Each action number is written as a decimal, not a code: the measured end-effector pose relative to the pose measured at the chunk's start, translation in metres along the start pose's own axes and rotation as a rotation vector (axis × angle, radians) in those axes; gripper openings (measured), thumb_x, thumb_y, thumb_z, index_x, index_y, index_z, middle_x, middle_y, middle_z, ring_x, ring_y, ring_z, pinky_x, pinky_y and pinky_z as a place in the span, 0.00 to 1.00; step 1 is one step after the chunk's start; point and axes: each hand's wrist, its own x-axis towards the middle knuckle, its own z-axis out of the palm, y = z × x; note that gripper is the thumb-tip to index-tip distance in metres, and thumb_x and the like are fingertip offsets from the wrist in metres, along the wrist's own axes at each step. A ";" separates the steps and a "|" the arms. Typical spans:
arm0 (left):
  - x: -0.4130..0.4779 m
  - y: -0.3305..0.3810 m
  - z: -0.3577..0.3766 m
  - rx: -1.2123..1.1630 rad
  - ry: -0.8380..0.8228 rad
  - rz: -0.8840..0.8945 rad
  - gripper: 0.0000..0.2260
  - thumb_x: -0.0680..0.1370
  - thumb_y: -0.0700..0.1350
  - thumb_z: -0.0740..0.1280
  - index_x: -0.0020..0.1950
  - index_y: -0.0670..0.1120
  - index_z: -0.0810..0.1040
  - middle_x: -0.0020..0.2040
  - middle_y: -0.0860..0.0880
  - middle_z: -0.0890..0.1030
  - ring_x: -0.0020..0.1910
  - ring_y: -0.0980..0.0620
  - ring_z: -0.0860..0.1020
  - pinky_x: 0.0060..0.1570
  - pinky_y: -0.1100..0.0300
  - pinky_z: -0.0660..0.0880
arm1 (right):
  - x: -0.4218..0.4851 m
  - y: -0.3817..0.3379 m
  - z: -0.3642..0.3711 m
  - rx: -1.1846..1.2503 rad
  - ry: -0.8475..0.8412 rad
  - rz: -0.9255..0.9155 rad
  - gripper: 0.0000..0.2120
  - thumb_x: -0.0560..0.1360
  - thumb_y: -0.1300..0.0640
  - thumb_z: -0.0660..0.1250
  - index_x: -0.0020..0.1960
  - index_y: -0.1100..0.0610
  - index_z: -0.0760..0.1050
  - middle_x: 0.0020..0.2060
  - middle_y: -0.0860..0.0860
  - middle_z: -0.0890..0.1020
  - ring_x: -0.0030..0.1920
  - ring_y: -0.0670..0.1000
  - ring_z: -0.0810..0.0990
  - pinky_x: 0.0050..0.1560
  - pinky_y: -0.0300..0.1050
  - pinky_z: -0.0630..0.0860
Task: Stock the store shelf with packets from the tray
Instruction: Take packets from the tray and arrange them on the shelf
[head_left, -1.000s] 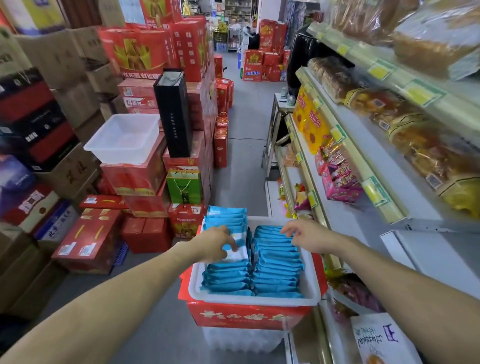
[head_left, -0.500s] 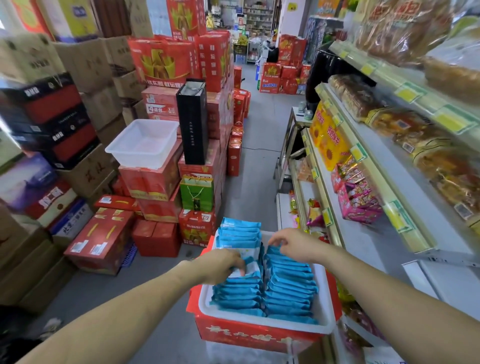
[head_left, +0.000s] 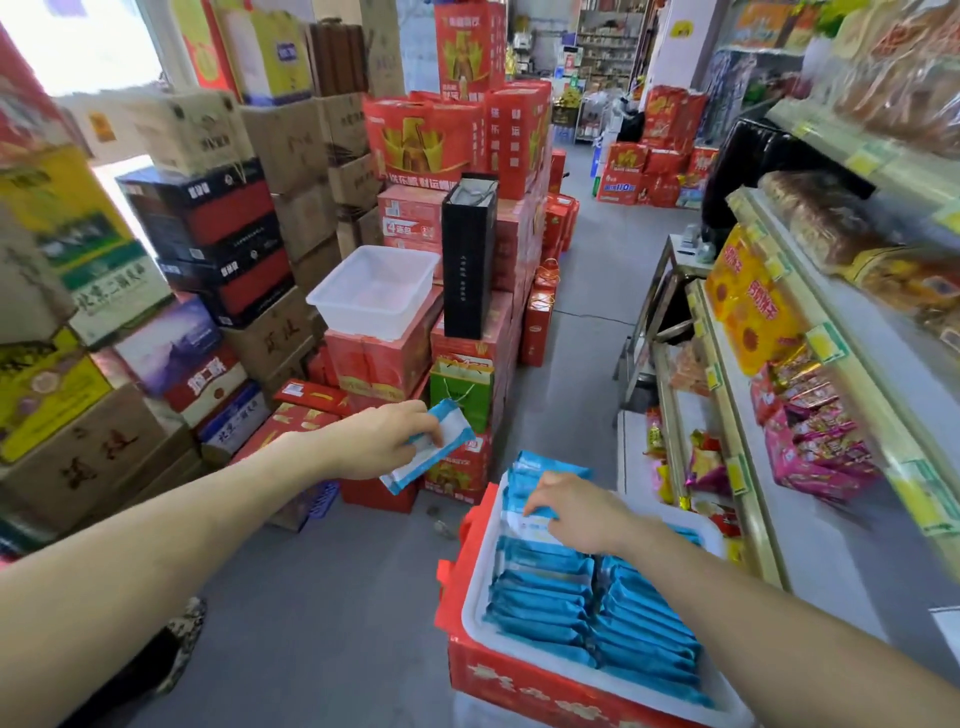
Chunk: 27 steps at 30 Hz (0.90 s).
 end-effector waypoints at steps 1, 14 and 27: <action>-0.005 -0.005 0.000 0.009 -0.018 -0.021 0.19 0.80 0.38 0.63 0.65 0.58 0.76 0.57 0.55 0.71 0.54 0.53 0.74 0.51 0.55 0.73 | 0.000 -0.001 0.000 -0.014 -0.005 -0.010 0.22 0.78 0.65 0.62 0.65 0.44 0.79 0.59 0.46 0.74 0.61 0.52 0.74 0.59 0.55 0.75; 0.001 -0.029 0.005 0.058 -0.179 0.010 0.21 0.80 0.39 0.65 0.67 0.61 0.78 0.62 0.54 0.76 0.59 0.53 0.75 0.63 0.50 0.74 | -0.004 -0.005 0.019 -0.099 -0.116 -0.079 0.27 0.76 0.71 0.59 0.63 0.44 0.80 0.53 0.47 0.75 0.53 0.51 0.76 0.51 0.49 0.75; 0.163 0.094 -0.173 0.115 0.112 0.371 0.17 0.79 0.37 0.67 0.54 0.58 0.87 0.47 0.63 0.81 0.46 0.61 0.77 0.46 0.80 0.65 | -0.116 0.019 -0.242 -0.183 0.186 0.177 0.24 0.74 0.68 0.58 0.60 0.47 0.82 0.60 0.46 0.79 0.57 0.50 0.77 0.43 0.34 0.67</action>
